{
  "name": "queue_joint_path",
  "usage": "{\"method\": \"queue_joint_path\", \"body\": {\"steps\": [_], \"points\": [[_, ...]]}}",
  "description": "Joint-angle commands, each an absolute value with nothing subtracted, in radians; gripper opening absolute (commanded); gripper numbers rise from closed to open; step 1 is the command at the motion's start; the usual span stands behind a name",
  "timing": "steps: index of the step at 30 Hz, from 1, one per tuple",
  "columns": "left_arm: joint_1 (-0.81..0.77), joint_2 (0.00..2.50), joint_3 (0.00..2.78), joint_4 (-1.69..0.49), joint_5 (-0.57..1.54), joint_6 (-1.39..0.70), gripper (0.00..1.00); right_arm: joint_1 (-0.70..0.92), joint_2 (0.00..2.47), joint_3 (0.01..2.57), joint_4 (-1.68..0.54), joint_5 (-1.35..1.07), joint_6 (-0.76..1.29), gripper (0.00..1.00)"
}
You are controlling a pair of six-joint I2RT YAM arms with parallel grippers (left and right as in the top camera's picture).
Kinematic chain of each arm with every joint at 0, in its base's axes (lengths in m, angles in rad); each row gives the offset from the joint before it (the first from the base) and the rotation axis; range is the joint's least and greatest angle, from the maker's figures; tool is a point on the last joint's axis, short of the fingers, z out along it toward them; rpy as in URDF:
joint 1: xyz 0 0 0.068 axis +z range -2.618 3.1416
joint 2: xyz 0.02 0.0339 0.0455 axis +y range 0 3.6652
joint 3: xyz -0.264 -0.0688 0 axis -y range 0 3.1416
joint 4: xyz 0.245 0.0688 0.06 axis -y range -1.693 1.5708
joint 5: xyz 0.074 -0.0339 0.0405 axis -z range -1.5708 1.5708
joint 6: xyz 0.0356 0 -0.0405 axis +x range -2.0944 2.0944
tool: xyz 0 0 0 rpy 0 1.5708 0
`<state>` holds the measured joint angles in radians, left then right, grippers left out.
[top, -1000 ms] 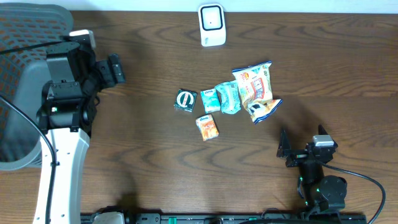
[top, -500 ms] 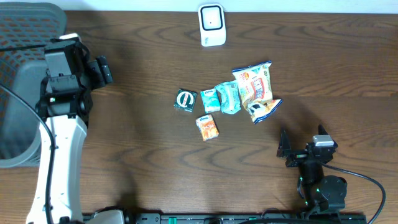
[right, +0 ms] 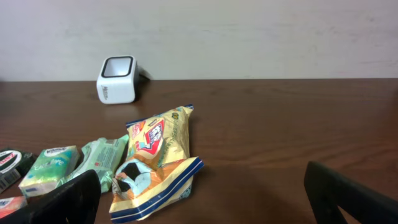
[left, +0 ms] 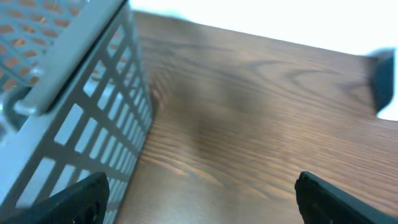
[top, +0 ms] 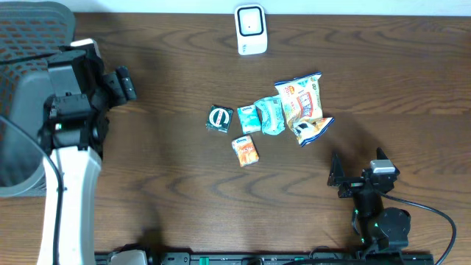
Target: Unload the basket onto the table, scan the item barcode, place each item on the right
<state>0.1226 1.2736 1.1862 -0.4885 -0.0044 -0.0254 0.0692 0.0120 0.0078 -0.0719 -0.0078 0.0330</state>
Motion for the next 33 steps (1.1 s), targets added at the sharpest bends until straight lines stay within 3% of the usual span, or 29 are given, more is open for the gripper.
{"method": "queue_joint_path", "body": {"steps": [1,14,24,33], "points": [[0.076,1.187,1.209,-0.526,0.019,-0.027,0.94,0.064,0.007,0.006,-0.075,-0.007,0.021,0.99],[-0.006,1.090,1.208,-0.883,-0.032,-0.080,0.94,0.064,0.007,0.006,-0.075,-0.007,0.021,0.99],[-0.005,1.091,1.208,-0.926,-0.341,-0.084,0.94,0.064,0.007,0.006,-0.075,-0.007,0.021,0.99],[0.010,1.098,1.208,-0.937,-0.399,-0.084,0.94,0.064,0.007,0.006,-0.075,-0.007,0.021,0.99]]}}
